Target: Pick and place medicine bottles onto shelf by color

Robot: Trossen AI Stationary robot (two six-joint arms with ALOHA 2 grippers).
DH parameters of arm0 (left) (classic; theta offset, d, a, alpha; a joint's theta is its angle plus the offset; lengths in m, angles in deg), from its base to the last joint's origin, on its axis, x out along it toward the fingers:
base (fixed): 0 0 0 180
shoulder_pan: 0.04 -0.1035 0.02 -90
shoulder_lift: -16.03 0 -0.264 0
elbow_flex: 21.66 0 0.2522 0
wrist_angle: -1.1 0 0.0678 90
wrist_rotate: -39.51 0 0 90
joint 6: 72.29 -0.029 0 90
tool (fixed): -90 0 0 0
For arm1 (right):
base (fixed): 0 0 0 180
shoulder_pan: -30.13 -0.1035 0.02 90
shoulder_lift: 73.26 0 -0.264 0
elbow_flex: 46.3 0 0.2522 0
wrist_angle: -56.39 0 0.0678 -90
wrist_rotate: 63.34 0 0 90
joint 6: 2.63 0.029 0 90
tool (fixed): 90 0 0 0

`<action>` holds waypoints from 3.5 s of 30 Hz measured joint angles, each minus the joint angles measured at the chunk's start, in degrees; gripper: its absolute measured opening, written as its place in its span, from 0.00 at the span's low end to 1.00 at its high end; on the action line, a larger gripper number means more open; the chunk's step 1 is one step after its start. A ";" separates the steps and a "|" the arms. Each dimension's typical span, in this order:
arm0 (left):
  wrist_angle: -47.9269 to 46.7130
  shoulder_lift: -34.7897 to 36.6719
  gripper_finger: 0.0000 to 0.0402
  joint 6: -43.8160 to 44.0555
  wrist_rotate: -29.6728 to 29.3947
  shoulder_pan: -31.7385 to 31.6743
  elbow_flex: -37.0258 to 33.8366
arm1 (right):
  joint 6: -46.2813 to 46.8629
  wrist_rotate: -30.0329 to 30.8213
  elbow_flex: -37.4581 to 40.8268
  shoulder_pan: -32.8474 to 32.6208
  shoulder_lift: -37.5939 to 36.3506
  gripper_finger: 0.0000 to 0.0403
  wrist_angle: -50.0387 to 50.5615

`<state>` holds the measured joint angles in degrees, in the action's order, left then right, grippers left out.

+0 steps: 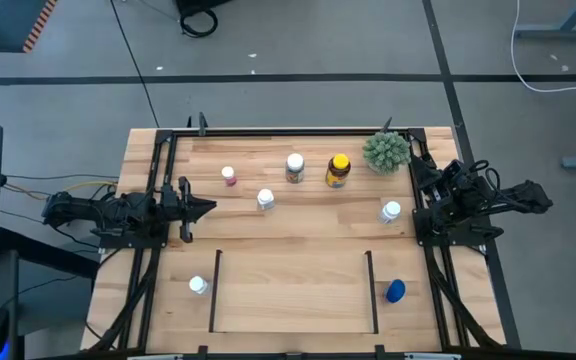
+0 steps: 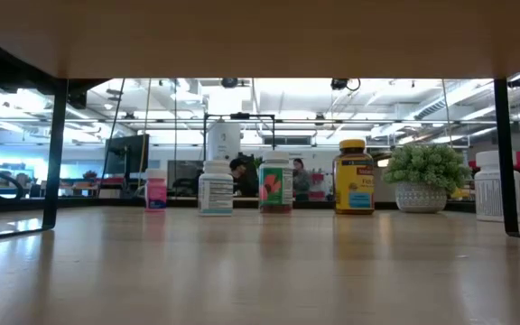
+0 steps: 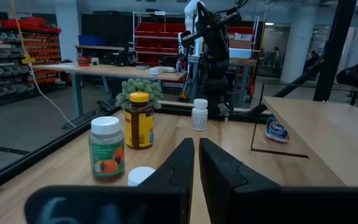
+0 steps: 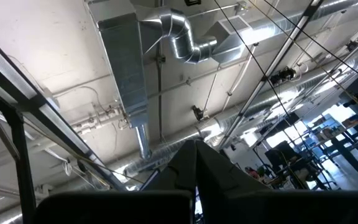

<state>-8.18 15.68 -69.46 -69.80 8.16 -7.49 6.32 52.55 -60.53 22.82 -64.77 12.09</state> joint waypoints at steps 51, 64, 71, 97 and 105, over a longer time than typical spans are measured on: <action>22.32 -1.37 0.07 -5.89 -6.37 -0.43 10.19 | -12.30 2.01 -15.63 0.32 1.43 0.02 0.51; 2.05 -22.90 0.09 -1.15 -6.34 -0.43 43.85 | -7.01 10.96 -61.28 0.33 34.91 0.02 67.90; -1.08 -28.32 0.08 2.67 -6.37 -0.36 54.40 | -9.62 10.08 -86.45 0.00 55.12 0.02 66.45; -2.17 -29.28 0.07 23.61 -6.33 -0.34 59.39 | 12.55 6.30 -107.63 1.97 76.10 0.02 78.66; -2.18 -29.28 0.09 23.46 -6.38 -0.38 59.39 | 8.93 5.64 -107.63 2.77 76.02 0.02 68.26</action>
<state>-10.36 -13.59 -46.00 -76.18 7.77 51.89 15.24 58.19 -168.16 25.59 11.25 80.35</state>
